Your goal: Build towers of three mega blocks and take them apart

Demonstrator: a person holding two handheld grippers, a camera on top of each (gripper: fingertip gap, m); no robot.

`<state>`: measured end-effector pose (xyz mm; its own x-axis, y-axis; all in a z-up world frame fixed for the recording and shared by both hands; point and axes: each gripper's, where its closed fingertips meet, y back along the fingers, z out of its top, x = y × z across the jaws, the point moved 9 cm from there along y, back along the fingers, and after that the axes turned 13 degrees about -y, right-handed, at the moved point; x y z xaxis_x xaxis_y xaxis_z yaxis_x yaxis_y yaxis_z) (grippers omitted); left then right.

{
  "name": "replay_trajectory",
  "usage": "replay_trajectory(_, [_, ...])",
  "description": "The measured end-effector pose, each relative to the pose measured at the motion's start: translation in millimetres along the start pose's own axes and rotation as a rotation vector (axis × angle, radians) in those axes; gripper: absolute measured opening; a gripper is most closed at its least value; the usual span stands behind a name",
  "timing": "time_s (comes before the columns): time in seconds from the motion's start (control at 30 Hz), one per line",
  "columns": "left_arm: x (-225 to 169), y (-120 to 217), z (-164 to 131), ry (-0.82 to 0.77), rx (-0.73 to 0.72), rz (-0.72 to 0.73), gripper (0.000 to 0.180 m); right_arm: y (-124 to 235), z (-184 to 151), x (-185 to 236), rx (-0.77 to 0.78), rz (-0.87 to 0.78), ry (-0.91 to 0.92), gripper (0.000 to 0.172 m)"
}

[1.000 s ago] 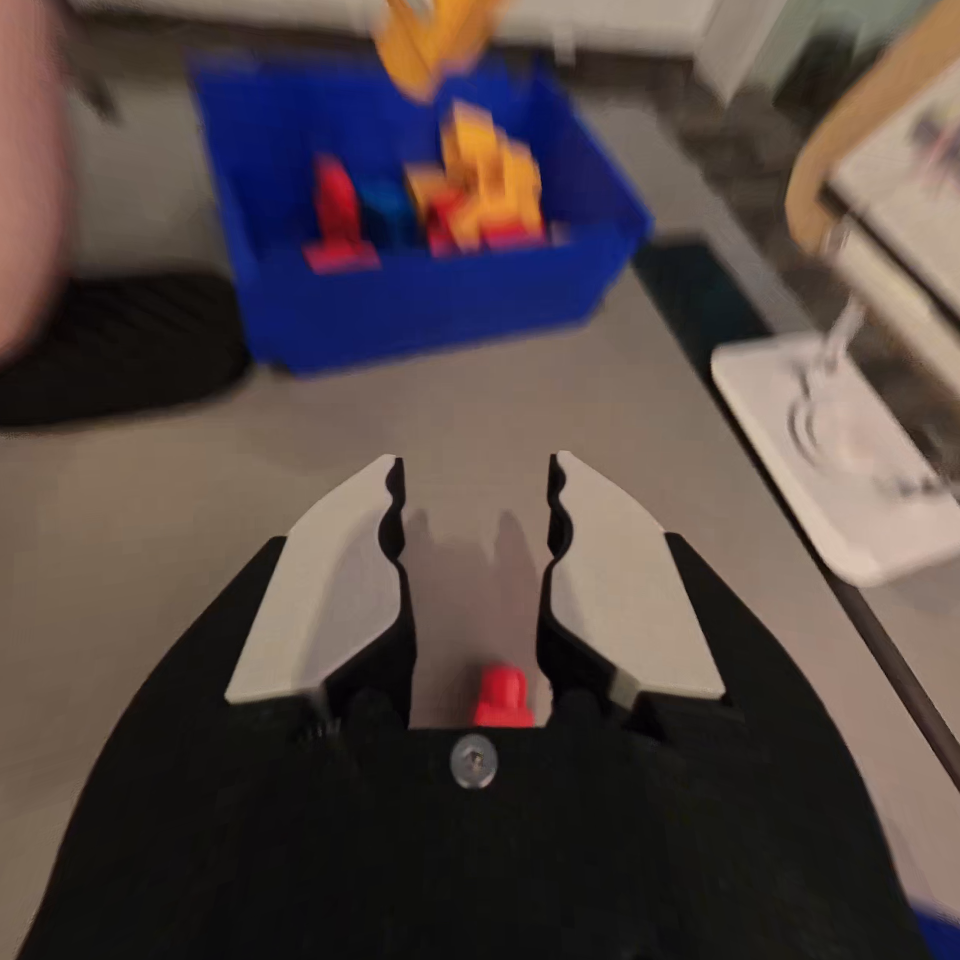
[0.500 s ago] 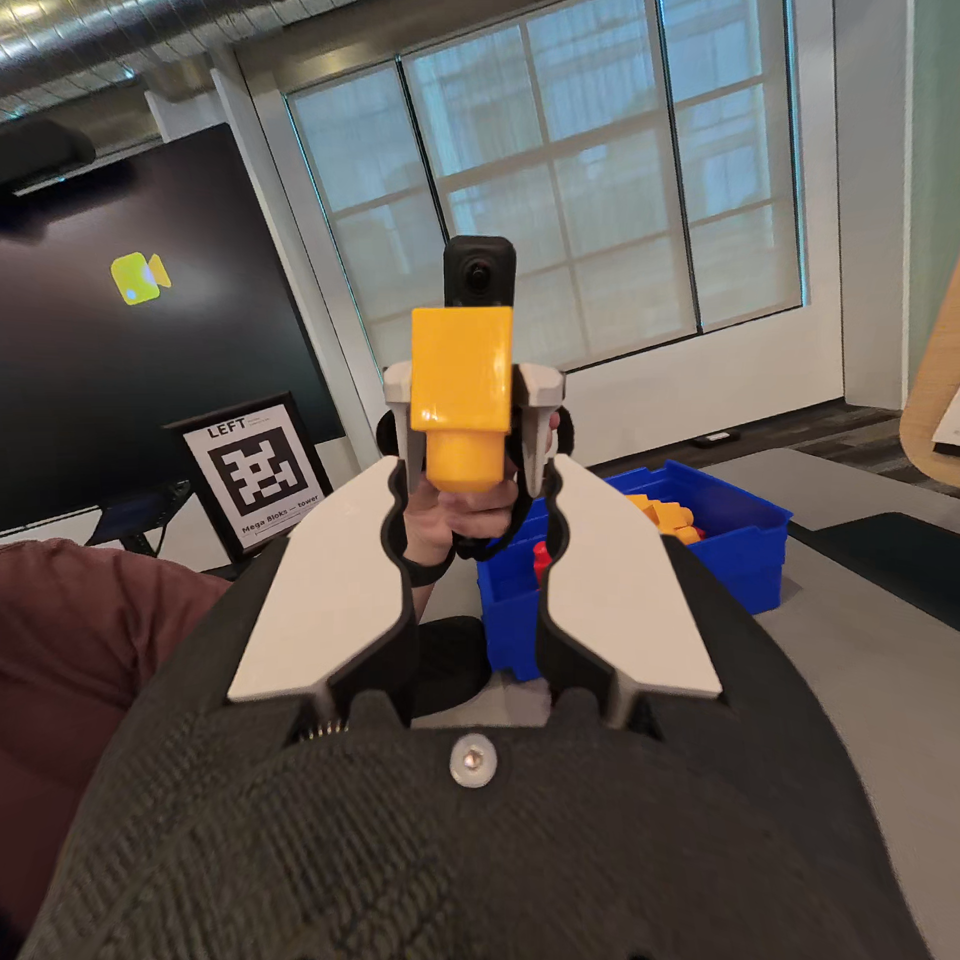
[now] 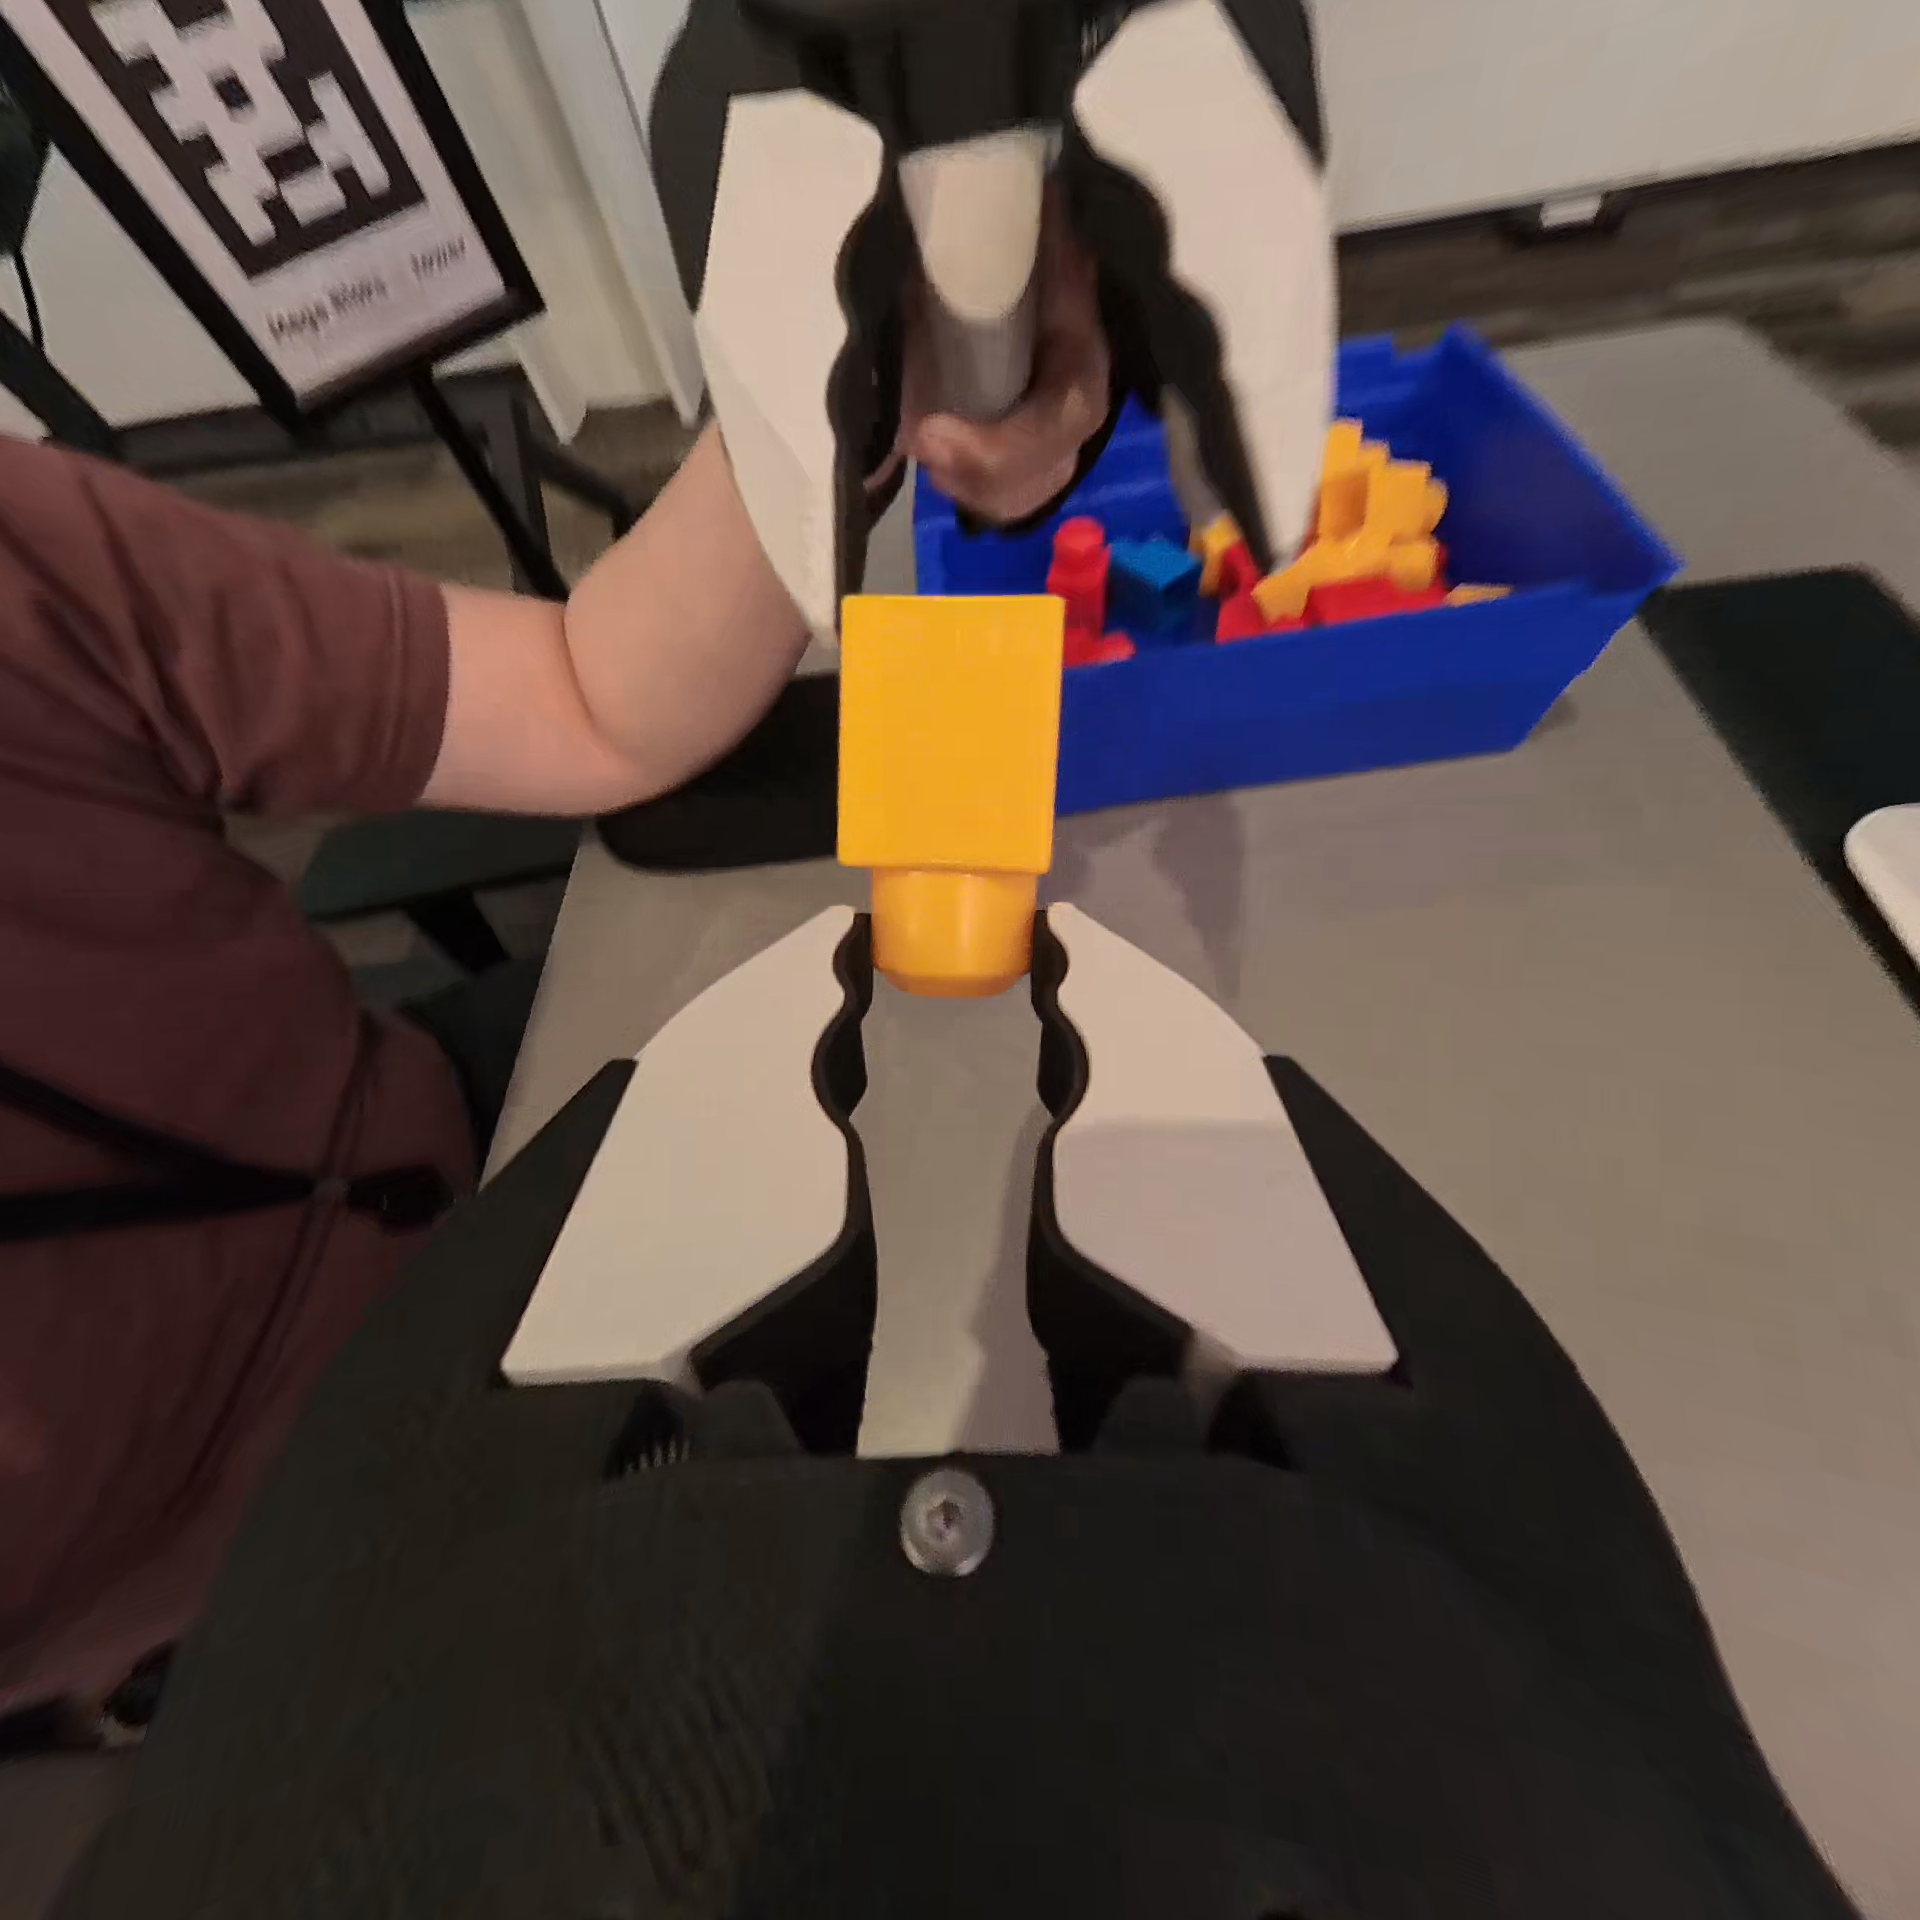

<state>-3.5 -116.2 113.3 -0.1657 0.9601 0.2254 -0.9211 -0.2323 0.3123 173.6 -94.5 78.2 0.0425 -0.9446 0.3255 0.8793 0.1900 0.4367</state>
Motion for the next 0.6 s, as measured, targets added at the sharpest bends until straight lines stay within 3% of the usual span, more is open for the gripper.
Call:
replay_trajectory(0.1, [-14,-11,-6,-0.105,0.073,-0.07,0.067,-4,-3,-2,0.049,-0.024,-0.007,0.03])
replay_trajectory(0.2, [-16,-24,-12,-0.14,0.199,-0.022,0.058,-4,-4,-2,0.062,-0.027,0.02,0.03])
replay_trajectory(0.27, [-17,-31,-14,-0.133,0.208,-0.045,0.052,-2,-4,0,0.058,-0.049,0.068,0.03])
replay_trajectory(0.3, [-18,-33,-13,-0.13,0.193,-0.075,0.037,-1,-3,-1,0.052,-0.076,0.095,0.03])
replay_trajectory(0.37, [-13,-34,-10,-0.145,0.154,-0.026,0.036,5,1,-3,-0.027,-0.118,0.107,0.03])
replay_trajectory(0.4, [-11,-31,-7,-0.161,0.116,0.004,0.036,10,5,-4,-0.101,-0.104,0.072,0.032])
replay_trajectory(0.47, [-10,-24,0,-0.208,0.018,0.063,0.036,19,13,-8,-0.243,-0.018,-0.071,0.059])
replay_trajectory(0.6, [-11,-14,8,-0.256,-0.055,0.12,0.036,29,18,-21,-0.489,0.262,-0.418,0.064])
